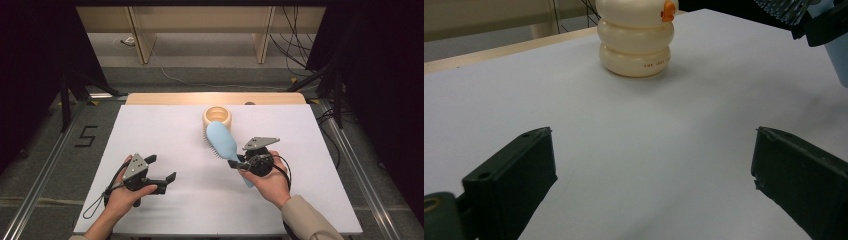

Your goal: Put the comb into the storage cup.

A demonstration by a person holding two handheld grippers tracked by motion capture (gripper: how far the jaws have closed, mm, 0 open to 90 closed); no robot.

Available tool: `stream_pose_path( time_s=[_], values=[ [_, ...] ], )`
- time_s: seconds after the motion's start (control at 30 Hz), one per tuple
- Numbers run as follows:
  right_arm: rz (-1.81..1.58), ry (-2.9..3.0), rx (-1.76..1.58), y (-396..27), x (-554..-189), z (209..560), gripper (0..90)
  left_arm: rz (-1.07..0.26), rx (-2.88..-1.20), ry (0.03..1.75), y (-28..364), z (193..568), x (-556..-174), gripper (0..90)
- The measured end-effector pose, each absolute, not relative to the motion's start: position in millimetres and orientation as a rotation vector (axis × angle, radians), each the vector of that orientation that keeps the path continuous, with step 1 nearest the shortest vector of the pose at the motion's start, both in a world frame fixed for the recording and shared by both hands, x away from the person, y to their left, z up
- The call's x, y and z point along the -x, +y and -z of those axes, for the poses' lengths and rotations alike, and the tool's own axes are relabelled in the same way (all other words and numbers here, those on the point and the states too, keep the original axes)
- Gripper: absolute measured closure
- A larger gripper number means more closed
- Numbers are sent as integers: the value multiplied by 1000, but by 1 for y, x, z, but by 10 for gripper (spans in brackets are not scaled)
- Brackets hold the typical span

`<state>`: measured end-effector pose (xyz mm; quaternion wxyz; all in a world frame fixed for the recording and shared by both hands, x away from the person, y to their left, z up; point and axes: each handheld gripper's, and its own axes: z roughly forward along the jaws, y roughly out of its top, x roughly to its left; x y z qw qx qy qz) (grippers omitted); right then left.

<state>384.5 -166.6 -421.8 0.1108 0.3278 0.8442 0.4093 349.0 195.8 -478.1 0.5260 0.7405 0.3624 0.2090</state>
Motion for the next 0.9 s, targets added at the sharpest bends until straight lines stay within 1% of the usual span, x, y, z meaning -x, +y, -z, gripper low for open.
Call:
stream_pose_path(
  time_s=[0.9],
  values=[
    [-1257,2412,-1022,-175,-388,417,701,-491,-1758,874,195,478,-349,53]
  ],
)
